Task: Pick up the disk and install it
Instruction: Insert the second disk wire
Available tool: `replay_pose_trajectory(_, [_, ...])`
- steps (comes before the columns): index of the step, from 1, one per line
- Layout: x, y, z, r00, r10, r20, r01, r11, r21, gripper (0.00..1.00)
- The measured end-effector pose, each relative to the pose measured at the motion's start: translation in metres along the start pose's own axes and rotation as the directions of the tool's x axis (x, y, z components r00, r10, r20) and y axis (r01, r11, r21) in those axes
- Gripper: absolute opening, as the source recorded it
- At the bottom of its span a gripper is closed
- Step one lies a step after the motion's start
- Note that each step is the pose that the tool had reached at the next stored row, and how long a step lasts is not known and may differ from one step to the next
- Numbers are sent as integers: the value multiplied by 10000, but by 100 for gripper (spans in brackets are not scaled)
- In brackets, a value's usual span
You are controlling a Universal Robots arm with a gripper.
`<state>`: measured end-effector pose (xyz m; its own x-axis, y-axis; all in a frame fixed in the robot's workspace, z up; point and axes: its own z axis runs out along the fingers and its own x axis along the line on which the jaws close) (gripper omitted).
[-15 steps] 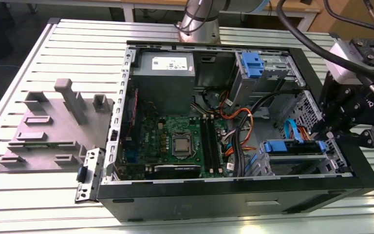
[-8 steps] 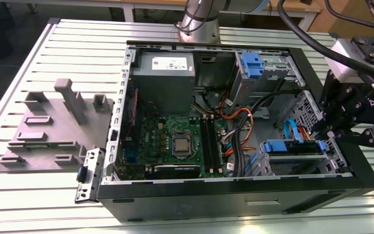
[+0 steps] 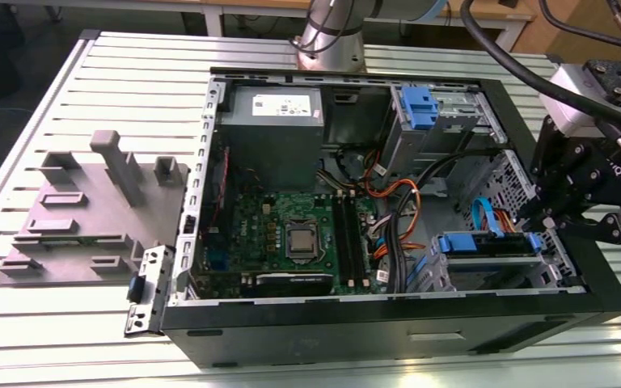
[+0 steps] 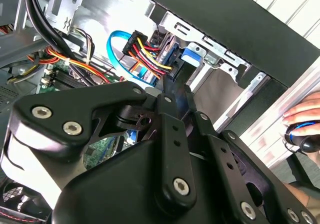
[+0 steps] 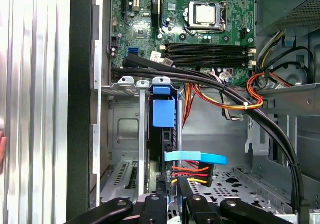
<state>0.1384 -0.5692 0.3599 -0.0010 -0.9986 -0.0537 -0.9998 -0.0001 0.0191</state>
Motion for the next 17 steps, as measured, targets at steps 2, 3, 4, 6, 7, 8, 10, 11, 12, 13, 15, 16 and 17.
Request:
replay_pose_trajectory(2, [1, 6, 1, 10000, -1, 1, 1, 10000, 2, 24])
replay_pose_trajectory(3, [1, 11, 2, 10000, 0, 1, 0, 10000, 4, 24])
replay_pose_trajectory(4, [0, 16, 1, 10000, 0, 0, 0, 10000, 9, 24])
replay_pose_trajectory(6, [0, 21, 1, 10000, -1, 0, 1, 10000, 12, 24])
replay_pose_trajectory(7, [0, 23, 1, 10000, -1, 0, 1, 10000, 12, 24])
replay_pose_trajectory(8, [0, 23, 1, 10000, -1, 0, 1, 10000, 13, 24])
replay_pose_trajectory(10, [0, 23, 0, 10000, -1, 1, 1, 10000, 12, 24])
replay_pose_trajectory(11, [-1, 23, -6, 10000, -1, -1, 1, 10000, 12, 24])
replay_pose_trajectory(12, [-1, 24, -8, 10000, -1, 0, 1, 10000, 12, 24])
replay_pose_trajectory(13, [-1, 23, -8, 10000, -1, 0, 1, 10000, 12, 24])
replay_pose_trajectory(15, [-1, 24, -11, 10000, -1, 0, 1, 10000, 13, 24])
replay_pose_trajectory(16, [-1, 23, -12, 10000, -1, 0, 1, 10000, 12, 24])
replay_pose_trajectory(17, [-1, 24, -12, 10000, -1, 0, 1, 10000, 12, 24])
